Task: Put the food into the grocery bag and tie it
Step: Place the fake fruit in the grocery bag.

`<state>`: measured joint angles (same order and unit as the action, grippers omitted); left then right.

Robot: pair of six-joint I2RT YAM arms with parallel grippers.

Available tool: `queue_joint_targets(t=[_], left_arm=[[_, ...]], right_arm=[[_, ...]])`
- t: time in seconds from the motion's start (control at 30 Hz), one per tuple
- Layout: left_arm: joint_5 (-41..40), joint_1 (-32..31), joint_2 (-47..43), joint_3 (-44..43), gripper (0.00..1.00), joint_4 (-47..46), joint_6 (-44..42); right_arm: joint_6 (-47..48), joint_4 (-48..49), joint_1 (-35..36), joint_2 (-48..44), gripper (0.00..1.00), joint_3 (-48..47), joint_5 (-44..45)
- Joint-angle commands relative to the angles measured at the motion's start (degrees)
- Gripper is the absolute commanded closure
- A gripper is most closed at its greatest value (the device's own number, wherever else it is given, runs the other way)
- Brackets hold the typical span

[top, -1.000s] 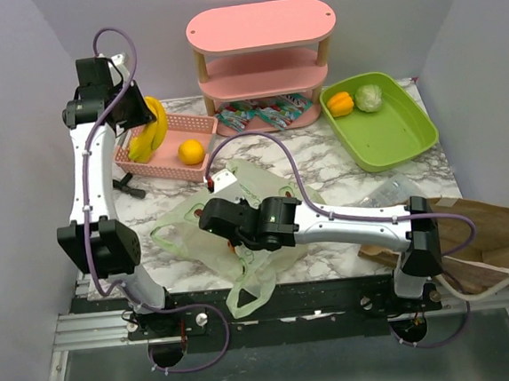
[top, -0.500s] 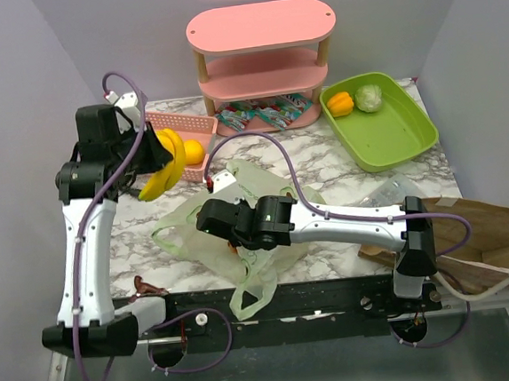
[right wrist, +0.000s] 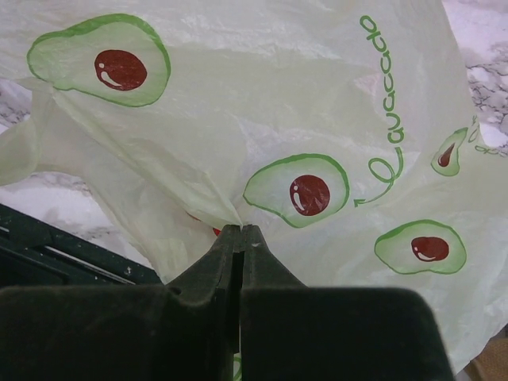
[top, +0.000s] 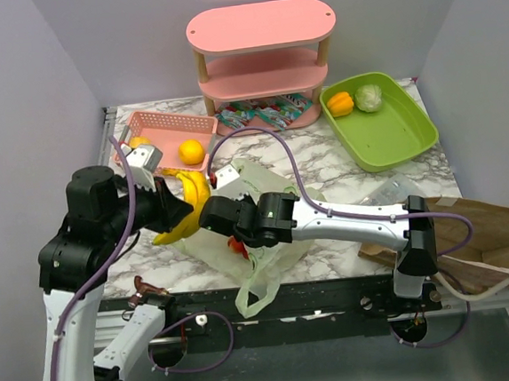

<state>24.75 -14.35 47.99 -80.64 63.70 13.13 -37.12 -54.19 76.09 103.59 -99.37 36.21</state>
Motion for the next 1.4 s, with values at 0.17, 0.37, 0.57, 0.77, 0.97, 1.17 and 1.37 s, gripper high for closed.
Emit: queue_joint_targets(t=[0.17,0.37,0.57,0.77,0.97,1.17,1.37], left_arm=[[9.28,-1.21,-14.84,14.03,1.0,-0.04,4.1],[17.0,-1.38,-20.65,20.6,1.0,-1.14,5.37],[17.79,-3.03,-24.32,24.36,1.0,0.63,4.93],[15.5,-3.14,-25.27,31.62,1.0,-0.85,4.72],[17.27,-3.23,-23.49,33.98,1.0,-7.63,6.75],[17.69,-3.64,-18.97,34.87,1.0,-12.94,8.45],[15.06,-4.58,-15.3,35.89,1.0,-18.63,12.99]], right_arm=[[1.98,-2.41,-1.05,-2.49,0.99,-2.16,4.62],[2.78,-2.66,-1.37,-2.28,0.99,-2.68,4.65],[3.02,-3.06,-1.59,-2.44,0.99,-3.26,5.06],[3.26,-3.23,-1.76,-3.07,0.99,-3.94,4.89],[3.56,-3.24,-1.76,-4.26,0.99,-4.55,3.6],[4.81,-1.48,-1.79,-6.37,0.99,-3.22,1.25],[5.06,-1.33,-1.76,-6.91,0.99,-2.63,0.11]])
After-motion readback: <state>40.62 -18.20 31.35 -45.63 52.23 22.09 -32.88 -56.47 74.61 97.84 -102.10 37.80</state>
